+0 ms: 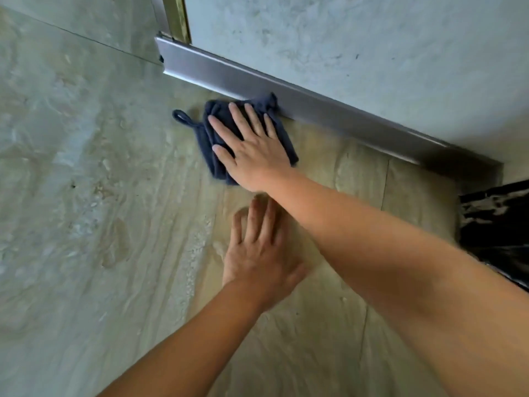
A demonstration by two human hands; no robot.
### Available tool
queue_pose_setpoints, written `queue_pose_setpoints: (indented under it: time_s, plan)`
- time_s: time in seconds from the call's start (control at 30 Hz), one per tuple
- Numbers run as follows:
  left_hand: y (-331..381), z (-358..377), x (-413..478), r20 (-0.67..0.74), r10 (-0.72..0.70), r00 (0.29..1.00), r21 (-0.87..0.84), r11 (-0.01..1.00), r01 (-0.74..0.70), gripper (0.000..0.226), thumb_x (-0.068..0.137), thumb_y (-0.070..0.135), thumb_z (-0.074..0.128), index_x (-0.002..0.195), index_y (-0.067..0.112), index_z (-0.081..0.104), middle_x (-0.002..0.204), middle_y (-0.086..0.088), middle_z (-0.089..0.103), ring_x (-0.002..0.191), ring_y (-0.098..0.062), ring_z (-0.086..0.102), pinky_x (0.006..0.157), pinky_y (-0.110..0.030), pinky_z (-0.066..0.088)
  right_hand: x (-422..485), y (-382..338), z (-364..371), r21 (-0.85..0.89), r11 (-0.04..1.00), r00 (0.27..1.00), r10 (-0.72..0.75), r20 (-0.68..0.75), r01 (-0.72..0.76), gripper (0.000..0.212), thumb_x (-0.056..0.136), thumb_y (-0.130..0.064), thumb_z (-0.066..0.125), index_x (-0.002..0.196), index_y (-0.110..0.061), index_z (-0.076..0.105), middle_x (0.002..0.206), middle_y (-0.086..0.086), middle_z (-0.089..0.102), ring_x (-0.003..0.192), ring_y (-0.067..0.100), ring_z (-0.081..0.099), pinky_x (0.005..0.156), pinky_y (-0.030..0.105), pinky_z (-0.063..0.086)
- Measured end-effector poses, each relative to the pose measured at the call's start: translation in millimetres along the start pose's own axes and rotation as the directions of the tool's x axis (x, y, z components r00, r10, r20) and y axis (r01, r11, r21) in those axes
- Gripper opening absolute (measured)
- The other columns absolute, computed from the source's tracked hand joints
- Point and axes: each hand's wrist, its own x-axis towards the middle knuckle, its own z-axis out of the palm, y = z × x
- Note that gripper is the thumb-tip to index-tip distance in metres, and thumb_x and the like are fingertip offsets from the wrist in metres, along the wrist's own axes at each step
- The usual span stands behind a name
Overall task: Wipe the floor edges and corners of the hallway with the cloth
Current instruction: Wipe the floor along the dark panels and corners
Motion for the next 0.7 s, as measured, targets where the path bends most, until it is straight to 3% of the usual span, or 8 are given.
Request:
queue_pose_setpoints:
  time_s: [0.07, 0.13, 0.23, 0.3, 0.43, 0.5, 0.63, 0.7]
  plan:
    - [5.0, -7.4, -1.8, 0.061, 0.029, 0.998, 0.002, 1.000, -0.029, 0.098, 0.085, 0.077, 0.021, 0.157, 0.019, -0.012, 0.164, -0.009, -0.022, 0.148, -0.034, -0.027, 0.120, -0.056, -0.008, -49.2, 60.4, -1.9, -0.019, 0.997, 0.997, 0.074, -0.007, -0.074, 0.058, 0.099, -0.057, 0.015, 0.154, -0.041, 0.007, 0.166, 0.000, 0.001, 0.152, 0.025, 0.000, 0.121, 0.050, 0.004]
    - [8.2, -6.5, -5.6, 0.053, 0.051, 0.997, 0.033, 0.998, -0.053, 0.098, 0.086, 0.077, 0.018, 0.156, 0.018, -0.016, 0.162, -0.010, -0.027, 0.146, -0.034, -0.031, 0.120, -0.057, -0.007, -115.8, 129.5, 0.9, -0.019, 0.967, 0.967, 0.254, -0.019, -0.254, 0.058, 0.098, -0.057, 0.017, 0.154, -0.042, 0.008, 0.166, -0.001, 0.001, 0.152, 0.024, 0.001, 0.121, 0.051, 0.005]
    - [7.2, 1.4, -4.5, 0.029, 0.042, 0.999, 0.040, 0.998, -0.044, 0.098, 0.085, 0.078, 0.017, 0.156, 0.018, -0.016, 0.162, -0.010, -0.028, 0.146, -0.035, -0.031, 0.120, -0.057, -0.008, -219.2, 200.5, 0.1, -0.010, 0.787, 0.787, 0.617, 0.002, -0.617, 0.063, 0.097, -0.056, 0.012, 0.155, -0.034, 0.007, 0.165, 0.006, 0.002, 0.151, 0.028, 0.002, 0.121, 0.052, 0.008]
    - [10.3, 0.8, -5.5, 0.026, 0.024, 0.999, 0.042, 0.999, -0.025, 0.100, 0.084, 0.078, 0.018, 0.156, 0.017, -0.016, 0.162, -0.010, -0.027, 0.147, -0.035, -0.030, 0.120, -0.057, -0.010, -256.4, 204.4, 6.8, -0.019, 0.713, 0.713, 0.701, -0.016, -0.701, 0.067, 0.096, -0.053, 0.009, 0.156, -0.025, 0.007, 0.164, 0.013, 0.005, 0.151, 0.031, 0.004, 0.121, 0.051, 0.008]
    - [16.4, 0.2, -5.4, 0.026, 0.007, 1.000, 0.045, 0.999, -0.008, 0.103, 0.082, 0.078, 0.021, 0.156, 0.016, -0.015, 0.163, -0.011, -0.024, 0.147, -0.035, -0.029, 0.119, -0.058, -0.011, -229.3, 150.8, 18.6, 0.083, 0.579, 0.578, 0.815, -0.038, -0.811, 0.061, 0.100, -0.051, 0.015, 0.156, -0.030, 0.003, 0.165, 0.011, 0.001, 0.151, 0.031, -0.003, 0.121, 0.052, 0.001]
    - [19.5, 0.3, -4.5, 0.012, -0.014, 1.000, 0.014, 1.000, 0.014, 0.104, 0.081, 0.077, 0.025, 0.157, 0.015, -0.010, 0.164, -0.012, -0.019, 0.149, -0.037, -0.024, 0.119, -0.059, -0.009, -197.7, 123.0, 20.6, 0.115, 0.619, 0.617, 0.785, -0.058, -0.777, 0.061, 0.100, -0.052, 0.020, 0.156, -0.033, 0.005, 0.165, 0.011, 0.001, 0.151, 0.033, -0.003, 0.120, 0.055, 0.000]
    - [22.2, 0.7, -3.1, 0.019, -0.025, 1.000, 0.059, 0.998, 0.024, 0.107, 0.078, 0.079, 0.023, 0.157, 0.012, -0.003, 0.166, -0.012, -0.011, 0.151, -0.038, -0.015, 0.119, -0.060, -0.003, -141.8, 54.8, 16.7, 0.155, 0.847, 0.855, 0.518, -0.025, -0.508, 0.061, 0.098, -0.053, 0.025, 0.155, -0.037, 0.008, 0.165, 0.009, -0.003, 0.150, 0.033, -0.009, 0.118, 0.055, -0.007]
    - [21.9, 1.9, -2.2, 0.002, -0.033, 0.999, 0.056, 0.998, 0.032, 0.111, 0.075, 0.082, 0.018, 0.157, 0.011, -0.001, 0.166, -0.011, -0.008, 0.152, -0.036, -0.012, 0.120, -0.058, -0.003, -126.6, 41.7, 11.3, 0.155, 0.898, 0.910, 0.415, 0.018, -0.412, 0.059, 0.099, -0.051, 0.024, 0.155, -0.038, 0.008, 0.165, 0.008, -0.004, 0.150, 0.032, -0.010, 0.118, 0.055, -0.008]
